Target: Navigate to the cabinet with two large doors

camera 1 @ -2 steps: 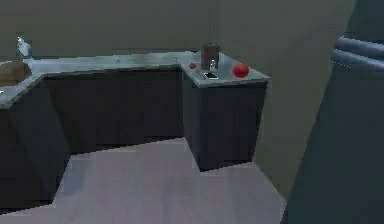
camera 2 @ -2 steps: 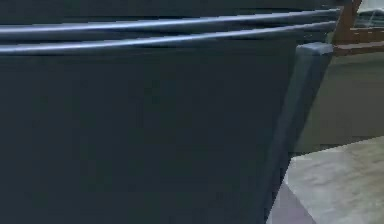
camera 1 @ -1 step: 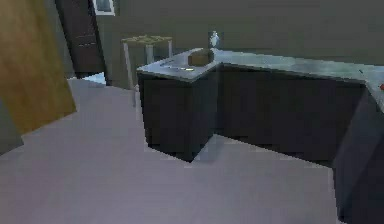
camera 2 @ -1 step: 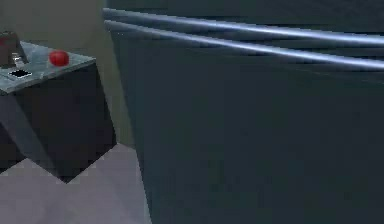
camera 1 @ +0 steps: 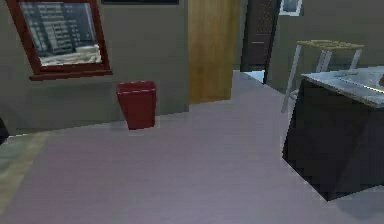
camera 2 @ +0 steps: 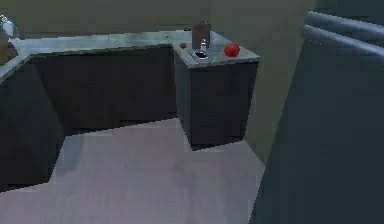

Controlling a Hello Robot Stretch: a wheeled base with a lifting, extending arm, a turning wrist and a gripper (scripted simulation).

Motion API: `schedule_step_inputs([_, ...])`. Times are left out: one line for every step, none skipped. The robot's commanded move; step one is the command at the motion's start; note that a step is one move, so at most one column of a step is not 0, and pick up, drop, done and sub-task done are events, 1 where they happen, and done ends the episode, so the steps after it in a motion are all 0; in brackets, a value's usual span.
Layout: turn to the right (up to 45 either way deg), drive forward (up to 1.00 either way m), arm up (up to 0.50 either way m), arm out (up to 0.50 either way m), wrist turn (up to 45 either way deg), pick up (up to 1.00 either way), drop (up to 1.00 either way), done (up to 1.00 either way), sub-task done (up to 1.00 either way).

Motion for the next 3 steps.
schedule_step_inputs([-15.0, 0.0, 0.0, 0.0, 0.0, 0.0, 0.0, 0.0, 0.0])
schedule_step_inputs([0.0, 0.15, 0.0, 0.0, 0.0, 0.0, 0.0, 0.0, 0.0])
schedule_step_inputs([27.0, 0.0, 0.0, 0.0, 0.0, 0.0, 0.0, 0.0, 0.0])
